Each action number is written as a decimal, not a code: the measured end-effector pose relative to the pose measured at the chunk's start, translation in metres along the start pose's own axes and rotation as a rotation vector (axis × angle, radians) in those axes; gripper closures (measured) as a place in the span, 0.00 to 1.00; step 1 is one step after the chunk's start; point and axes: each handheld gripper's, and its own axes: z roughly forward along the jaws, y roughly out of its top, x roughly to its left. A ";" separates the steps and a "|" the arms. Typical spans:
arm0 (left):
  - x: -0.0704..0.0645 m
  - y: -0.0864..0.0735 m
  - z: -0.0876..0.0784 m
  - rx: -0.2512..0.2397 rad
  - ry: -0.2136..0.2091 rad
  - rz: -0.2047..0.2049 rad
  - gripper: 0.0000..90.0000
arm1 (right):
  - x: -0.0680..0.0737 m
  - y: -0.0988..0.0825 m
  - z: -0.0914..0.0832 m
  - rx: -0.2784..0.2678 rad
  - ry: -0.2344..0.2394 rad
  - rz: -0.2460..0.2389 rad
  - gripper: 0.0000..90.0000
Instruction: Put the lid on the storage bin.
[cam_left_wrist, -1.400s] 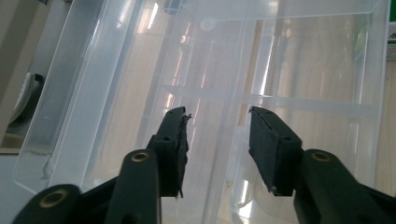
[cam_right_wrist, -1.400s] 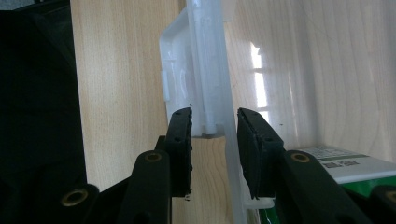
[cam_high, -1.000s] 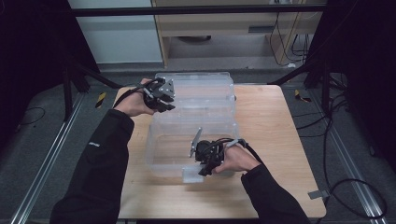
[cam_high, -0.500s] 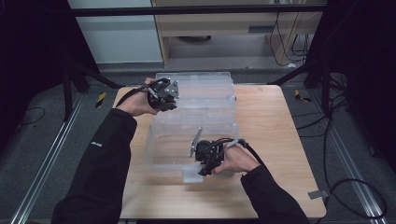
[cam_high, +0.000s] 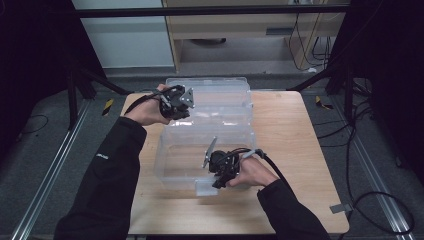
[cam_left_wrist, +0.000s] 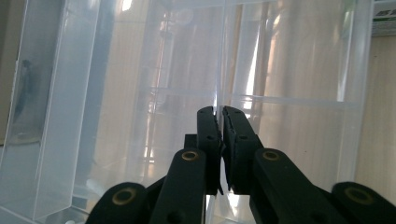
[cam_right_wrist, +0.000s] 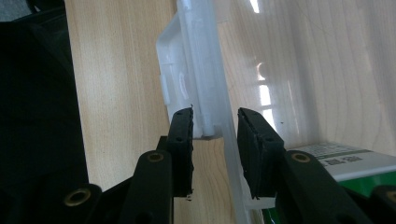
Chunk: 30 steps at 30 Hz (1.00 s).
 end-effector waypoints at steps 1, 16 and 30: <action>-0.001 0.000 -0.001 -0.003 -0.001 0.000 0.96 | 0.000 0.000 0.000 -0.003 -0.002 0.009 0.74; -0.032 -0.007 -0.022 -0.067 0.015 0.014 0.97 | 0.003 0.002 0.002 0.006 -0.013 -0.004 0.74; -0.057 -0.012 -0.029 -0.114 0.044 -0.001 0.97 | 0.007 0.002 0.001 0.011 -0.024 -0.017 0.74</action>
